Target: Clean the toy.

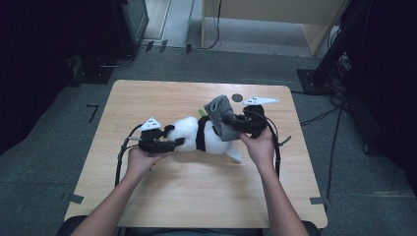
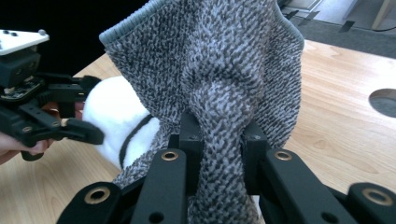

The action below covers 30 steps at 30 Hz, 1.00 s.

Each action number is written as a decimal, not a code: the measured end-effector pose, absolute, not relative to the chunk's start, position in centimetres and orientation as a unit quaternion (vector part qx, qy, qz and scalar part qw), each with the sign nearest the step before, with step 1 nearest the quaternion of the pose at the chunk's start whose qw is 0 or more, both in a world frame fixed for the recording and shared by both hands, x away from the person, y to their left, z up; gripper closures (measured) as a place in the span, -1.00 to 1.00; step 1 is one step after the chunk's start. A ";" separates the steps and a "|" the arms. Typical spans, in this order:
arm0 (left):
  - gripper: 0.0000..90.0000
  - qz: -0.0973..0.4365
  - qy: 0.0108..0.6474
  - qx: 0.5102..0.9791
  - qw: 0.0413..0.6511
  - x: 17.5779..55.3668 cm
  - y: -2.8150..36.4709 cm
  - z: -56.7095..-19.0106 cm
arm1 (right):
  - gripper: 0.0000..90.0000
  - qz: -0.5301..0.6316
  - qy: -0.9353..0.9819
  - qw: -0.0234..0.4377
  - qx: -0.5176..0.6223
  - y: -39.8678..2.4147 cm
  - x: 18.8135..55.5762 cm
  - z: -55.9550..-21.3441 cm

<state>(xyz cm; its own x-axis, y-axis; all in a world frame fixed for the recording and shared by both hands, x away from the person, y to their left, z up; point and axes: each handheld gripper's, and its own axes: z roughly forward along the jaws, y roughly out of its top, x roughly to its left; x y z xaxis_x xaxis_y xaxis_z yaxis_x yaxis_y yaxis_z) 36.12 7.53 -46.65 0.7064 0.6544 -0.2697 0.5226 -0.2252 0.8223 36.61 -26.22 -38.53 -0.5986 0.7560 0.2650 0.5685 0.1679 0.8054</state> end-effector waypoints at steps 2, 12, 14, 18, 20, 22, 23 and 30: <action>-0.37 0.069 0.372 0.779 0.501 36.2 7.6 -46.7 | 0.73 0.483 0.751 0.091 0.441 -26.6 37.0 -38.9; -0.50 0.053 0.346 0.791 0.502 36.7 8.6 -46.3 | 0.73 0.494 0.743 0.086 0.444 -27.1 38.3 -39.7; -0.49 0.049 0.338 0.795 0.502 36.9 8.9 -46.4 | 0.73 0.493 0.742 0.083 0.446 -27.2 38.5 -39.8; -0.47 0.049 0.315 0.797 0.514 37.4 9.6 -47.1 | 0.73 0.490 0.744 0.084 0.446 -27.1 39.1 -39.7; -0.47 0.053 0.305 0.797 0.519 37.6 9.7 -47.4 | 0.73 0.489 0.744 0.084 0.448 -27.1 39.4 -39.8; -0.47 0.061 0.291 0.799 0.523 37.8 9.6 -47.6 | 0.73 0.488 0.744 0.084 0.448 -27.2 39.7 -39.8; -0.47 0.071 0.283 0.800 0.524 37.8 9.6 -47.8 | 0.73 0.489 0.744 0.085 0.448 -27.2 39.8 -39.8; -0.56 0.089 0.268 0.800 0.530 38.5 9.2 -48.9 | 0.73 0.492 0.741 0.082 0.450 -27.2 40.5 -40.2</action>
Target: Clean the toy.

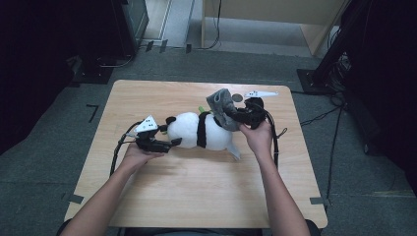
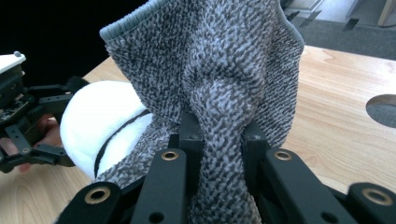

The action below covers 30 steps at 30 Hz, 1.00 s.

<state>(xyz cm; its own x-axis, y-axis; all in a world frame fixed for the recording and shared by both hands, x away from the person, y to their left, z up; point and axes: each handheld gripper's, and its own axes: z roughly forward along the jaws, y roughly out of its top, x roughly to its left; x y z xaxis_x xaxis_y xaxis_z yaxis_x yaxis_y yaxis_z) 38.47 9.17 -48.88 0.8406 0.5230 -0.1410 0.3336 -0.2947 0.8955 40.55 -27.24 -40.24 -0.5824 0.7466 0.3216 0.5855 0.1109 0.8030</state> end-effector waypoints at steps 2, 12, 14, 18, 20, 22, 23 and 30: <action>-0.66 0.094 0.267 0.809 0.515 38.8 8.7 -49.1 | 0.73 0.488 0.744 0.084 0.449 -27.1 40.7 -40.1; -0.84 0.086 0.282 0.803 0.518 39.9 7.3 -50.4 | 0.73 0.489 0.741 0.087 0.452 -26.8 41.3 -40.6; -0.74 0.090 0.290 0.798 0.521 39.8 7.2 -50.3 | 0.73 0.489 0.739 0.090 0.455 -26.8 41.4 -40.7; -0.47 0.088 0.307 0.787 0.528 39.7 7.2 -50.2 | 0.73 0.493 0.734 0.091 0.458 -27.0 41.4 -40.9; -0.35 0.092 0.311 0.787 0.525 39.5 7.1 -50.1 | 0.73 0.494 0.732 0.094 0.459 -27.0 41.3 -40.8; -0.18 0.091 0.317 0.789 0.519 39.2 7.0 -49.7 | 0.73 0.492 0.733 0.100 0.459 -27.0 41.2 -40.6; -0.09 0.090 0.320 0.791 0.514 39.0 6.9 -49.4 | 0.73 0.492 0.732 0.106 0.459 -27.0 41.1 -40.5; 0.17 0.068 0.330 0.790 0.512 37.7 7.0 -47.3 | 0.74 0.498 0.728 0.111 0.457 -27.3 40.5 -39.2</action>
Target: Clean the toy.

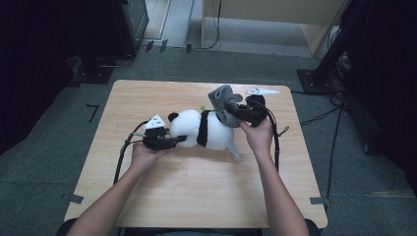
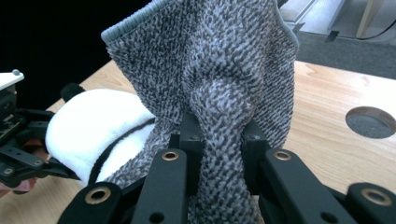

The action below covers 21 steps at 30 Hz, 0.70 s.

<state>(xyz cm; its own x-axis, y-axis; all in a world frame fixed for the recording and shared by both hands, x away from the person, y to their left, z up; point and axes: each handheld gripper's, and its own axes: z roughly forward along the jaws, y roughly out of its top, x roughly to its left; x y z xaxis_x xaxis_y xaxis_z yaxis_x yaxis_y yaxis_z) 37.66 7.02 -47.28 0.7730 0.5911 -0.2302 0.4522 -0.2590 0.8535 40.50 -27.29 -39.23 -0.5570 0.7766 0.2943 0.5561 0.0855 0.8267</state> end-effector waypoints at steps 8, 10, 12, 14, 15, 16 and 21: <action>0.19 0.069 0.375 0.780 0.496 34.7 7.0 -46.0 | 0.74 0.528 0.725 0.118 0.426 -26.6 38.8 -35.9; 0.17 0.074 0.378 0.780 0.494 34.5 6.8 -46.3 | 0.73 0.541 0.726 0.116 0.408 -25.7 38.1 -34.9; 0.15 0.074 0.385 0.776 0.494 34.4 6.6 -46.6 | 0.73 0.547 0.732 0.109 0.390 -24.3 37.4 -34.4; 0.12 0.082 0.382 0.781 0.488 34.4 6.3 -46.9 | 0.73 0.548 0.741 0.094 0.376 -22.6 36.8 -34.6; 0.11 0.083 0.380 0.781 0.489 34.4 6.3 -47.0 | 0.73 0.546 0.748 0.082 0.369 -21.5 36.6 -34.9; 0.10 0.081 0.381 0.780 0.489 34.3 6.3 -47.2 | 0.73 0.544 0.752 0.076 0.364 -20.8 36.5 -35.2; 0.08 0.083 0.380 0.779 0.492 34.4 6.4 -47.5 | 0.73 0.518 0.778 0.047 0.352 -17.4 36.1 -37.5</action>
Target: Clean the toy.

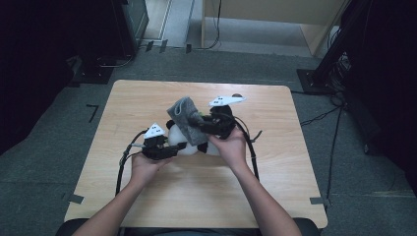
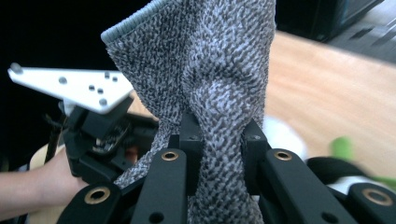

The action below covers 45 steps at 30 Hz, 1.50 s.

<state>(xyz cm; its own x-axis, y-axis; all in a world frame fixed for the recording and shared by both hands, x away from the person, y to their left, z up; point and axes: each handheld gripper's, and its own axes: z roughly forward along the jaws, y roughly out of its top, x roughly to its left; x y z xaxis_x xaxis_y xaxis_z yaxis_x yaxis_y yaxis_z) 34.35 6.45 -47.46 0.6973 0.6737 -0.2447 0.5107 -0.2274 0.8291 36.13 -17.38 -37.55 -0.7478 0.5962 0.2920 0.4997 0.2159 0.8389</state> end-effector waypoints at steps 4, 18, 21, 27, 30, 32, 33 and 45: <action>0.06 0.077 0.386 0.776 0.492 34.6 6.6 -47.6 | 0.73 0.516 0.781 0.017 0.353 -16.0 35.9 -39.0; 0.07 0.067 0.389 0.783 0.481 34.9 6.7 -48.1 | 0.71 0.454 0.815 0.067 0.354 -16.2 36.2 -40.8; 0.07 0.068 0.385 0.786 0.479 35.0 6.7 -48.1 | 0.71 0.449 0.812 0.071 0.367 -17.2 36.4 -40.8; 0.07 0.070 0.378 0.789 0.478 35.0 6.7 -48.1 | 0.73 0.451 0.802 0.074 0.385 -19.5 36.8 -40.3; 0.07 0.067 0.379 0.789 0.479 35.0 6.7 -48.1 | 0.73 0.451 0.798 0.079 0.391 -20.4 36.8 -40.0; 0.07 0.066 0.379 0.789 0.479 35.0 6.7 -48.1 | 0.73 0.452 0.795 0.080 0.397 -21.0 36.8 -39.8; 0.07 0.066 0.379 0.790 0.478 35.0 6.8 -48.1 | 0.73 0.453 0.793 0.081 0.400 -21.4 36.9 -39.7; 0.07 0.063 0.379 0.789 0.479 35.1 6.8 -48.1 | 0.73 0.471 0.749 0.074 0.459 -26.6 37.7 -39.7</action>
<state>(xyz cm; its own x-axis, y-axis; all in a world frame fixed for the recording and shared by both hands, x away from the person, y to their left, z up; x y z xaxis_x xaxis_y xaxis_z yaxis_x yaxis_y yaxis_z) 35.14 6.82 -48.11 0.7055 0.6577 -0.2639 0.5377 -0.2542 0.8039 37.75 -26.61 -39.73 -0.5669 0.7582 0.3221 0.6192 0.1342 0.7737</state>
